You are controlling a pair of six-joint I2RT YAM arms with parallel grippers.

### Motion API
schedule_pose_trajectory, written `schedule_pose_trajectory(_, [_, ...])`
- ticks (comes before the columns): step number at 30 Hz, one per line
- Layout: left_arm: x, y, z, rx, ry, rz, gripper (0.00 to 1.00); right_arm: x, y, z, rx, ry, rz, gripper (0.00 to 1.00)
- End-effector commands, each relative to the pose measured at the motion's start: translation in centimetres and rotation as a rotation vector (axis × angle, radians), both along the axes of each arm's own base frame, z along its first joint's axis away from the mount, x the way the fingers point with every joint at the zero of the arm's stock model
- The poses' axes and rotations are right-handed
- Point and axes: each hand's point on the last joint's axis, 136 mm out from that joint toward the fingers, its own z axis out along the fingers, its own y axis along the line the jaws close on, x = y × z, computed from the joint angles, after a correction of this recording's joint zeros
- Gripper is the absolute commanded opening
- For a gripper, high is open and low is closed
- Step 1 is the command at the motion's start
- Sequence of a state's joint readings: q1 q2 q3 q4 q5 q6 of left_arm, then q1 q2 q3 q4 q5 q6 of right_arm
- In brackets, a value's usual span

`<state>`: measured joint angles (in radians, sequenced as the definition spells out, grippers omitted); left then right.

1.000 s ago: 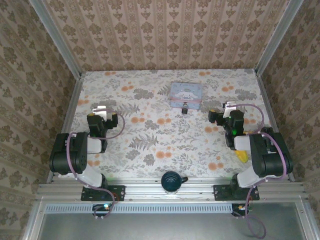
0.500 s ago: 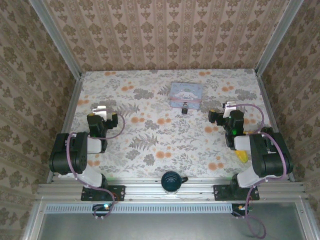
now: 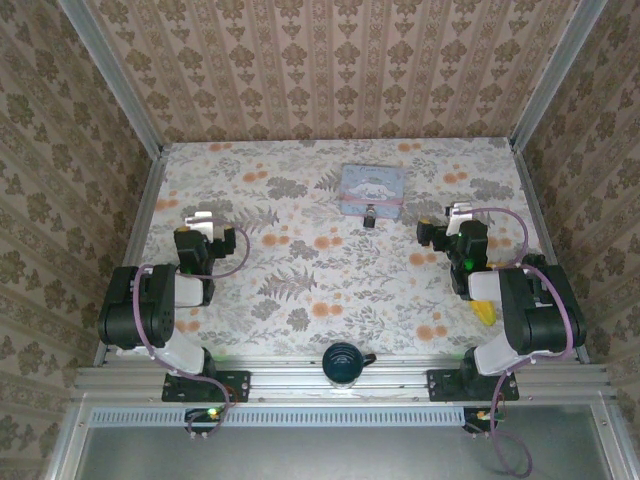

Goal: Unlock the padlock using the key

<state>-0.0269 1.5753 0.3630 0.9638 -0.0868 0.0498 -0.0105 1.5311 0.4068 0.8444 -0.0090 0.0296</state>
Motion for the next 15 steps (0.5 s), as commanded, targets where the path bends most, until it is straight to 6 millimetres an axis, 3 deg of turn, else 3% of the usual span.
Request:
schedule_pose_trajectory(1, [0.5,-0.2,0.8,0.011,-0.011,-0.012,1.0,0.1,0.1,0.3,0.002,-0.008,0.002,1.0])
schedule_pose_trajectory(8, [0.1,0.0,2.0,0.008,-0.036,0.002,1.0,0.3,-0.3,0.7,0.002,0.007,-0.028,1.0])
schedule_pose_trajectory(15, [-0.8,0.6,4.4,0.012,-0.054,0.043,1.0,-0.2,-1.0,3.3,0.0,0.015,-0.07,1.0])
